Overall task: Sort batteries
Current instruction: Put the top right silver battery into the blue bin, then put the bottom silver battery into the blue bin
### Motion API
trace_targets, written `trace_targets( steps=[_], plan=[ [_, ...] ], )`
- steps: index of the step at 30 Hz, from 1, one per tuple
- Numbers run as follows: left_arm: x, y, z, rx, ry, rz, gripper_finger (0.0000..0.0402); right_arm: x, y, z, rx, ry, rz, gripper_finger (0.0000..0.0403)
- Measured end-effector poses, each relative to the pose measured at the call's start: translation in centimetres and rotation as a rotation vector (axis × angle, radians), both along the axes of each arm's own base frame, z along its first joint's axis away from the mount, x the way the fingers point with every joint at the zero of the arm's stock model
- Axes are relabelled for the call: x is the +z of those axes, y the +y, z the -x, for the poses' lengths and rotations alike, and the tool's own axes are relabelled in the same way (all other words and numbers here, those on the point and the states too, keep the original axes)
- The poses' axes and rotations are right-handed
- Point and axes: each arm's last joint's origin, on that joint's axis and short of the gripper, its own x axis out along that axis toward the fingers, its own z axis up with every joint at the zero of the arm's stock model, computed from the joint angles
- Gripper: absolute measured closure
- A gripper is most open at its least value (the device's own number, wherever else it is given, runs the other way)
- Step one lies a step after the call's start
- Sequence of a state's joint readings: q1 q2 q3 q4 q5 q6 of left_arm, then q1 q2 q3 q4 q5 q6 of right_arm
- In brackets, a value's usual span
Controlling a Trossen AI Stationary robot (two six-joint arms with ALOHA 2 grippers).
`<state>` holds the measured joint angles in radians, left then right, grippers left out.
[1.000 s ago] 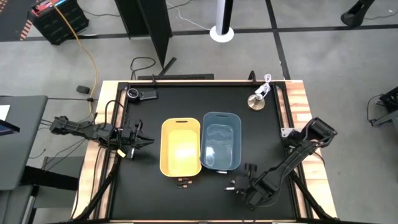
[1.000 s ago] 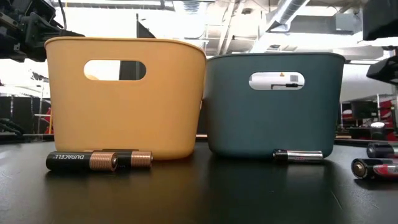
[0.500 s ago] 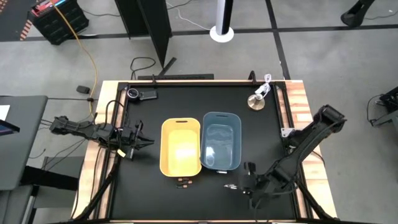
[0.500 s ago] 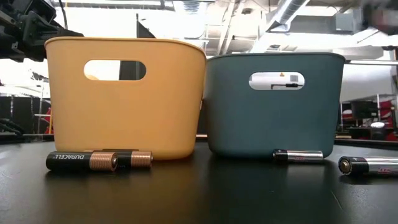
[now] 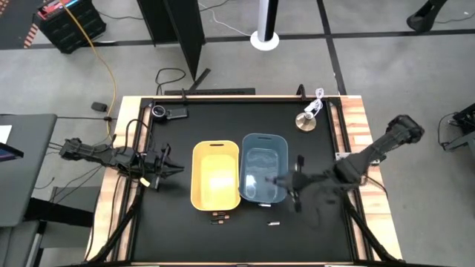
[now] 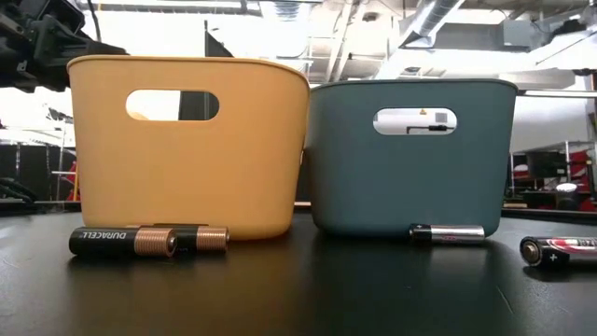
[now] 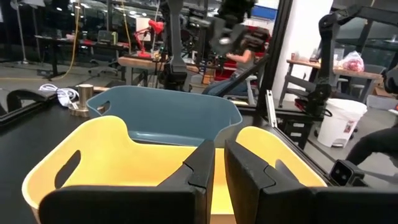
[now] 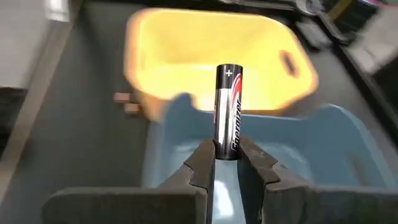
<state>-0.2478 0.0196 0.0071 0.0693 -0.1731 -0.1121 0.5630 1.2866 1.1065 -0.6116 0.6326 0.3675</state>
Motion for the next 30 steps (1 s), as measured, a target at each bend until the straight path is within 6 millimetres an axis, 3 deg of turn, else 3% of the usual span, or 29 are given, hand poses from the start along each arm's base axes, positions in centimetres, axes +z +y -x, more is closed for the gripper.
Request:
trace_targets(
  steps=[5,9,14,19,25,30],
  plan=[
    [0.1,0.1,0.0,0.024,-0.009,-0.012,0.0367,-2.0,-2.8,-2.0,-0.092,0.14,0.039,0.0339],
    [0.2,0.1,0.0,0.04,-0.016,-0.011,0.0359,-3.5,-3.9,-3.5,-0.118,0.215,0.019,0.0321],
    [0.6,0.2,0.0,0.062,-0.062,0.009,0.0325,-4.9,-4.4,-4.6,-0.125,0.281,-0.001,0.0242],
    [1.2,0.2,0.1,0.056,-0.121,0.032,0.0276,-4.7,-4.4,-4.4,-0.124,0.274,-0.004,0.0164],
    [2.6,0.3,0.4,0.059,-0.152,0.075,0.025,-2.0,-3.0,-2.9,-0.082,0.114,-0.103,0.0151],
    [3.1,0.3,0.6,0.06,-0.168,0.078,0.0249,-1.2,1.2,-2.0,0.109,0.024,-0.114,0.0158]
  ],
)
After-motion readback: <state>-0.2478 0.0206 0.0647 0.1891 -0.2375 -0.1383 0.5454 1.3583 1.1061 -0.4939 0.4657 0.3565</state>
